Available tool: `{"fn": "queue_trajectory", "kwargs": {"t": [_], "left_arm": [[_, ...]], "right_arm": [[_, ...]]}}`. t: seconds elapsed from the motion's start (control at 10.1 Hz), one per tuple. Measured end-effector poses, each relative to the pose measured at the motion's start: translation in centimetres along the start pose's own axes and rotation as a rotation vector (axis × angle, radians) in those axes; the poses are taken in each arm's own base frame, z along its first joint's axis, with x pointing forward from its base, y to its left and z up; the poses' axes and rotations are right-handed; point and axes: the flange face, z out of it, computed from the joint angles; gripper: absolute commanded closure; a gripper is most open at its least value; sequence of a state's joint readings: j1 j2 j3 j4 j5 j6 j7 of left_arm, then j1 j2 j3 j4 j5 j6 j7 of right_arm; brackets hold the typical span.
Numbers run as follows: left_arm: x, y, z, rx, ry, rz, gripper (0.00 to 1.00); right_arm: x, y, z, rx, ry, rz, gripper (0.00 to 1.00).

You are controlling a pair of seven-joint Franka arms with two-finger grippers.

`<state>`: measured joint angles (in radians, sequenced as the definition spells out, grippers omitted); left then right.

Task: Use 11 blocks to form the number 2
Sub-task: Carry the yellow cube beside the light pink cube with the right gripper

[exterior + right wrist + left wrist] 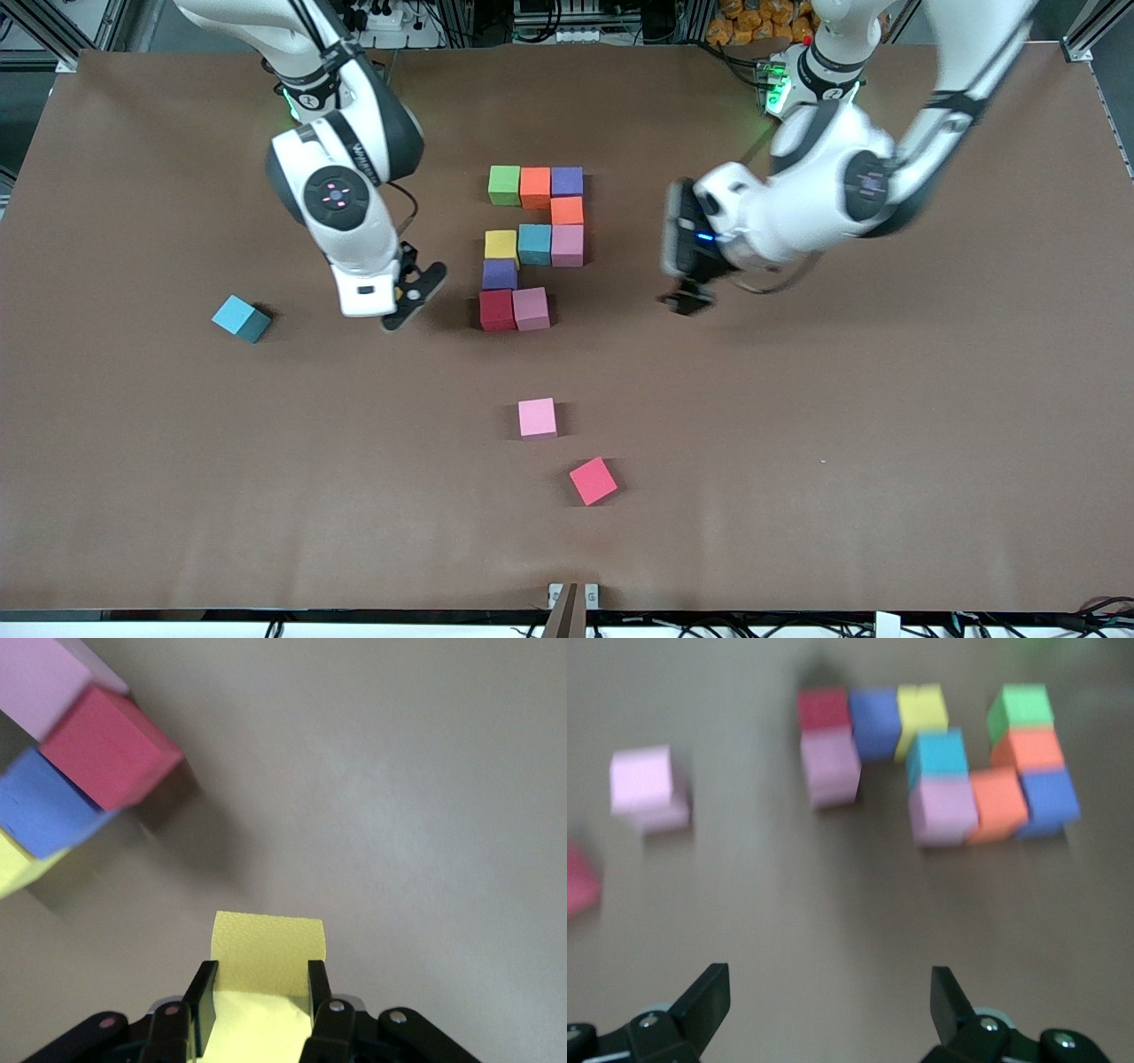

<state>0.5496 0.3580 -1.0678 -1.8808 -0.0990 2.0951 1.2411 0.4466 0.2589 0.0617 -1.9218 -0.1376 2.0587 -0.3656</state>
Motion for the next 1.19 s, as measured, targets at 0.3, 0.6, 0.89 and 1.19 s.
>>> {"fn": "queue_trajectory", "kwargs": {"t": [0.3,0.6,0.89,1.19], "left_arm": [[-7.9,-2.2,-7.8,-0.036,-0.125,-0.074,0.00],[-11.3,-2.7,-12.7,-0.025,-0.202,-0.228,0.00],[-10.8,-2.5,-17.3,0.051,-0.267,-0.535,0.00],[-9.7,-2.0,-19.2,0.135,-0.280,-0.836,0.00]], "right_arm": [[6.2,-6.0,-1.8,-0.022,0.055,-0.120,1.00],[11.9,-14.3,-2.0,-0.030,0.092,-0.249,1.00],[15.2,-19.4,-1.4,-0.003,0.121,-0.389,1.00],[16.8,-22.7,-1.7,0.017,0.154,-0.553,1.00]]}}
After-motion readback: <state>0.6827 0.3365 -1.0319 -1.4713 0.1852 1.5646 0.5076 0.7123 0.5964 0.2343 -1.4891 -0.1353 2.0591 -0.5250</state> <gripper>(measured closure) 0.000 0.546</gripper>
